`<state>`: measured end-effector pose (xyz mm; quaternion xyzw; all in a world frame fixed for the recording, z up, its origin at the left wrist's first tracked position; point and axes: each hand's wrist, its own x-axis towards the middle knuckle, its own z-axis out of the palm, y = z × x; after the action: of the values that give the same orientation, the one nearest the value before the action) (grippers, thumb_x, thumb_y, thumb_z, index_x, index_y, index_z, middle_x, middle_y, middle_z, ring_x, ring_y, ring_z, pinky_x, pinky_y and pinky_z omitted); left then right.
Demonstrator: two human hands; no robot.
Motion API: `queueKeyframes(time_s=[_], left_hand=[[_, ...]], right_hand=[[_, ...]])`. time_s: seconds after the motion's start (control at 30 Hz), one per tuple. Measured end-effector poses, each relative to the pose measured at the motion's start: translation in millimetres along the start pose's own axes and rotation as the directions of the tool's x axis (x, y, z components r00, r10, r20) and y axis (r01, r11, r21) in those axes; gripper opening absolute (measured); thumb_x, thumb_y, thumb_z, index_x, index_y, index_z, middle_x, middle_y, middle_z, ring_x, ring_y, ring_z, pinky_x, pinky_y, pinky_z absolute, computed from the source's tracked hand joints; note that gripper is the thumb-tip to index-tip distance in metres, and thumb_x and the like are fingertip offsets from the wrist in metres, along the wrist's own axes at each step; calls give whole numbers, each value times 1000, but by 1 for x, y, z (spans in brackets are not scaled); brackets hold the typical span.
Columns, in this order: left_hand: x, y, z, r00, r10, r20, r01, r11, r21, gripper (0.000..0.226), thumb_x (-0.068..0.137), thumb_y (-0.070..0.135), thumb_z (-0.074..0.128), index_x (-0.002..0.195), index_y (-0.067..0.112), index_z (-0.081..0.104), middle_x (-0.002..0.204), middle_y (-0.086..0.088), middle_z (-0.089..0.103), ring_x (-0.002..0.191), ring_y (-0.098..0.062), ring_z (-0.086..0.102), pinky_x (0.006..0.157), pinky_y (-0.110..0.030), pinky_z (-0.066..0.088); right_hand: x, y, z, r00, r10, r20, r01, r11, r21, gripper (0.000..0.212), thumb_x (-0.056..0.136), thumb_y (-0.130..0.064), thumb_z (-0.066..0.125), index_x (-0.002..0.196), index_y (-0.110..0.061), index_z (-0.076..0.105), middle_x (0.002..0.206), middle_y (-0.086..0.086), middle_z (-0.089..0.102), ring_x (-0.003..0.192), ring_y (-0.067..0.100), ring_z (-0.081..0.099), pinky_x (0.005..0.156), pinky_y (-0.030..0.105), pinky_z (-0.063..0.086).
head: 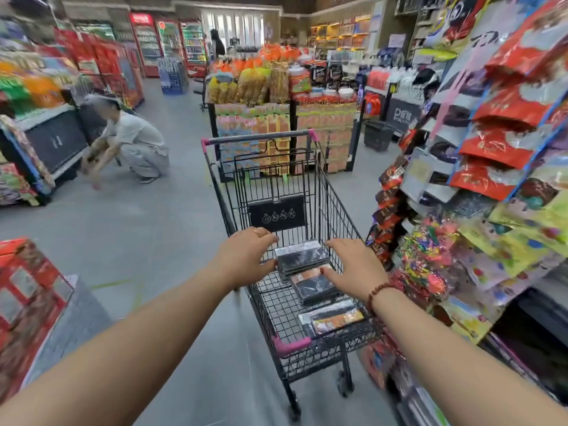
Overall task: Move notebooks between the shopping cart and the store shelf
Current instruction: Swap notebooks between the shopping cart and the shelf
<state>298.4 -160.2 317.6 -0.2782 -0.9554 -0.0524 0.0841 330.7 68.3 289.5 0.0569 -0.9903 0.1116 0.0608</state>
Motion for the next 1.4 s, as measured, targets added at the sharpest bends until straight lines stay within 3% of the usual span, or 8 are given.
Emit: queueKeyframes(time_s=[0.2,0.53,0.67,0.87,1.23,1.4], left_hand=[[52,-62,25,997,74,15,-74,997,-35,54,87,39,52,137,20,45,138,0,51,124,-18,47,103,-32,40],[134,-171,57,952,286,112,-277,957,-84,53,88,38,52,137,19,45,137,-1,51,124,-21,47,102,-38,43],[167,-183,80,932,328,153,-309,941,-135,52,87,37,52,135,20,46,133,-1,52,123,-20,48,99,-37,44],[224,-164,118,887,417,196,-371,899,-233,53,85,33,52,135,20,47,134,-2,52,122,-22,48,96,-36,46],[340,-99,174,700,650,297,-603,760,-241,49,88,31,51,135,15,47,131,-8,53,122,-27,49,96,-39,45],[358,-73,217,554,732,397,-672,674,-307,43,85,26,53,126,14,51,121,-7,55,114,-27,52,88,-38,46]], right_hand=[[63,-17,29,999,51,10,-51,998,-27,58,86,-44,56,137,-25,38,139,-6,46,127,17,39,109,36,34],[142,-60,71,943,334,14,-333,943,-20,58,86,-43,55,138,-24,39,138,-4,47,129,19,40,104,36,37],[155,-57,80,909,417,10,-417,909,-20,45,85,-34,53,128,-23,48,128,-1,55,116,22,48,92,35,44],[164,-21,102,845,533,46,-533,846,-9,54,84,-40,54,133,-23,43,134,-1,51,121,24,46,100,39,42],[169,59,155,614,778,129,-789,606,100,58,85,-44,52,137,-21,39,136,4,49,124,27,42,101,40,42],[163,62,172,483,855,186,-874,460,157,57,83,-40,57,134,-20,43,132,6,53,124,30,45,99,40,43]])
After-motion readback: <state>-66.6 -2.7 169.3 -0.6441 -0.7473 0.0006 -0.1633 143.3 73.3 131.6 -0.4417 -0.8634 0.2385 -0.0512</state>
